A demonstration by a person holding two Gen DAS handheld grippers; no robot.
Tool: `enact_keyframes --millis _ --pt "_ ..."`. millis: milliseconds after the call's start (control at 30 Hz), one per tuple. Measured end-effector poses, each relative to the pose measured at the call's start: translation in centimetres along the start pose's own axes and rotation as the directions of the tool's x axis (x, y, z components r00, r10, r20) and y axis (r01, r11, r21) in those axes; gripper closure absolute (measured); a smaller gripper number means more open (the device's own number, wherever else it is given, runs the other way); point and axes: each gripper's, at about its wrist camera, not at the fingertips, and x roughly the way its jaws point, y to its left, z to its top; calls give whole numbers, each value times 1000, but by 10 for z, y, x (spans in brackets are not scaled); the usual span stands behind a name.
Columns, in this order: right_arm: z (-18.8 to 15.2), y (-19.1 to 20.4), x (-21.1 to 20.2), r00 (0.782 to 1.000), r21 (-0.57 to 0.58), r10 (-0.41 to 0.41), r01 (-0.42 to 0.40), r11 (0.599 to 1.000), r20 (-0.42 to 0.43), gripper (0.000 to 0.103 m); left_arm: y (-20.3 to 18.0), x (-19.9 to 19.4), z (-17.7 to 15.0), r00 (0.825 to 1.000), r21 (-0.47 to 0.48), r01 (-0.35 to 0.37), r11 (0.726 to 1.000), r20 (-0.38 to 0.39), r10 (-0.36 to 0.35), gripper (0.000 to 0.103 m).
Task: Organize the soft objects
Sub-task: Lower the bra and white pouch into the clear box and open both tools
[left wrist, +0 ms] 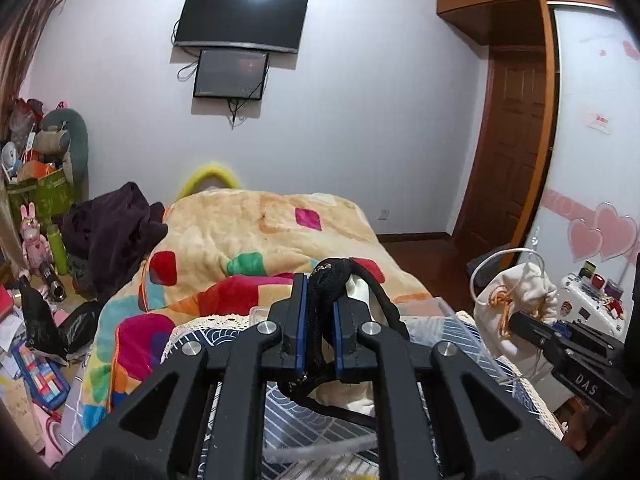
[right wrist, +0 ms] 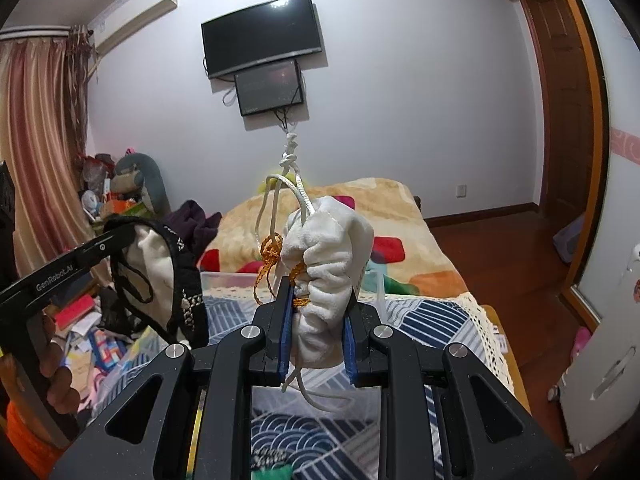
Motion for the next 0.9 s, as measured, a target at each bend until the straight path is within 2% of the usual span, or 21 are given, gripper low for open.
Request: enact_keyframes --millis 133,267,367,433,633,767,900 --pt "-7 2 23 997 -16 -16 15 1000 -72 84 1 22 -12 998 22 -37 999 -51 39 93" --pt "-20 3 42 987 -29 -28 24 999 -159 84 2 41 -30 991 47 -35 998 -129 41 93" --pt "-26 5 53 976 -37 -33 26 999 -217 84 1 55 -42 976 66 -39 997 -210 52 93" --pt "-27 5 56 969 -43 -29 19 999 -246 84 1 59 -48 968 60 -20 998 -247 34 93" --pt "-32 6 60 950 -55 -9 -9 998 -311 83 -11 60 -59 960 110 -9 994 -279 39 93" --pt "-33 8 55 947 -81 -22 -4 997 -320 82 -12 58 -64 952 105 2 994 -303 30 90" --pt "-29 7 51 949 -86 -15 -13 996 -316 73 -9 51 -65 951 85 18 996 -310 10 77"
